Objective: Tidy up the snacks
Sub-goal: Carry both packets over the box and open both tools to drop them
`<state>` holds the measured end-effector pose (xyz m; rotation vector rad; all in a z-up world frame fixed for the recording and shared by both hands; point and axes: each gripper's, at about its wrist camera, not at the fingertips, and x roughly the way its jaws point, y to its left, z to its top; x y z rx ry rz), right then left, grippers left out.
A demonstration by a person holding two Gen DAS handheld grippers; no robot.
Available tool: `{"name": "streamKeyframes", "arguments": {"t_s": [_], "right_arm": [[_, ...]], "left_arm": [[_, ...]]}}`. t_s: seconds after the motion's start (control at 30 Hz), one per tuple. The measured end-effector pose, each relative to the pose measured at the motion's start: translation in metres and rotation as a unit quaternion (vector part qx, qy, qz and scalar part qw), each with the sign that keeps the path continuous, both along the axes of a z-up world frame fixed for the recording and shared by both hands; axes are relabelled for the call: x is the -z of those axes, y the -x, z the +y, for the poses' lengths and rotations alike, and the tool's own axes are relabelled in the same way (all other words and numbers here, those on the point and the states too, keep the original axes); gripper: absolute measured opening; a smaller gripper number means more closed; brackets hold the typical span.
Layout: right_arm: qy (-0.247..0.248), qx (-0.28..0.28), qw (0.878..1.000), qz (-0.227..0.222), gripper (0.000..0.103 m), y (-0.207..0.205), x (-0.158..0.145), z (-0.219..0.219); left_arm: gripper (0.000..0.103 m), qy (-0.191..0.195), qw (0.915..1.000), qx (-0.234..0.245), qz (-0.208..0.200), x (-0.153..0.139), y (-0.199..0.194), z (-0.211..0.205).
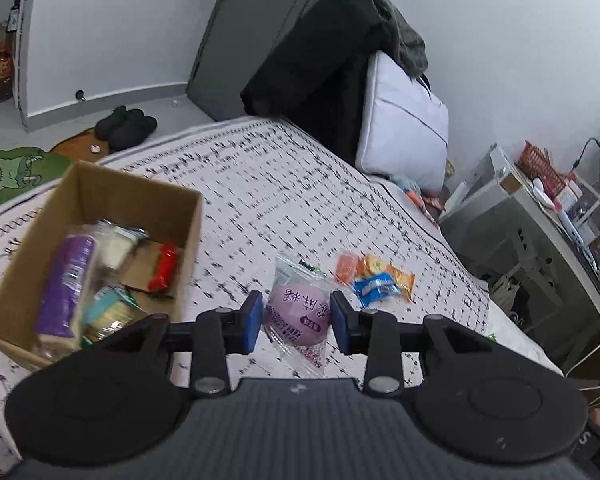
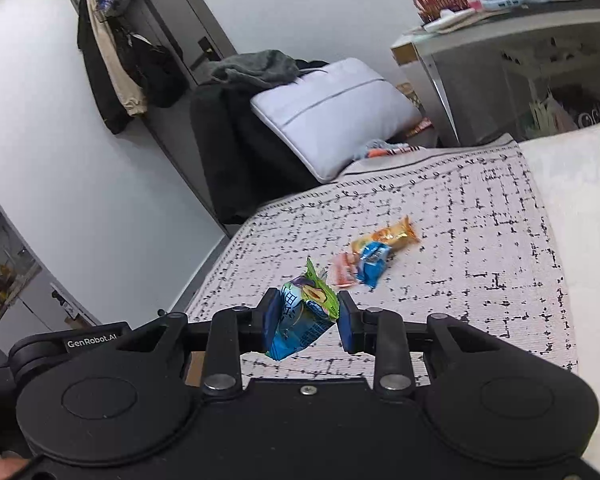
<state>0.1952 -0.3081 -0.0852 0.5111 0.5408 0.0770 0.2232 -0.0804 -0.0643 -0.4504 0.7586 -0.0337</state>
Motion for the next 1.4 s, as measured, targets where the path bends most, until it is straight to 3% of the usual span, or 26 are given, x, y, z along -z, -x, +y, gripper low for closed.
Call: {"name": "streamKeyframes", "arguments": {"t_s": [0.63, 1.03, 1.4], "right_arm": [[0.025, -0.045, 0.999, -0.017, 0.030, 0.001, -0.028, 0.070], [0.025, -0.099, 0.995, 0.001, 0.030, -0.035, -0.018, 0.125], [0.007, -0.141, 0.989, 0.032, 0.030, -0.071, 0.009, 0.164]], "left_arm": [[0.036, 0.029, 0.9984, -0.049, -0.002, -0.007, 0.008, 0.062], [0.036, 0.046, 0.9950, -0.087, 0.016, 0.004, -0.008, 0.101], [0.036, 0.056, 0.9880, -0.135, 0.050, 0.029, -0.032, 0.135]]}}
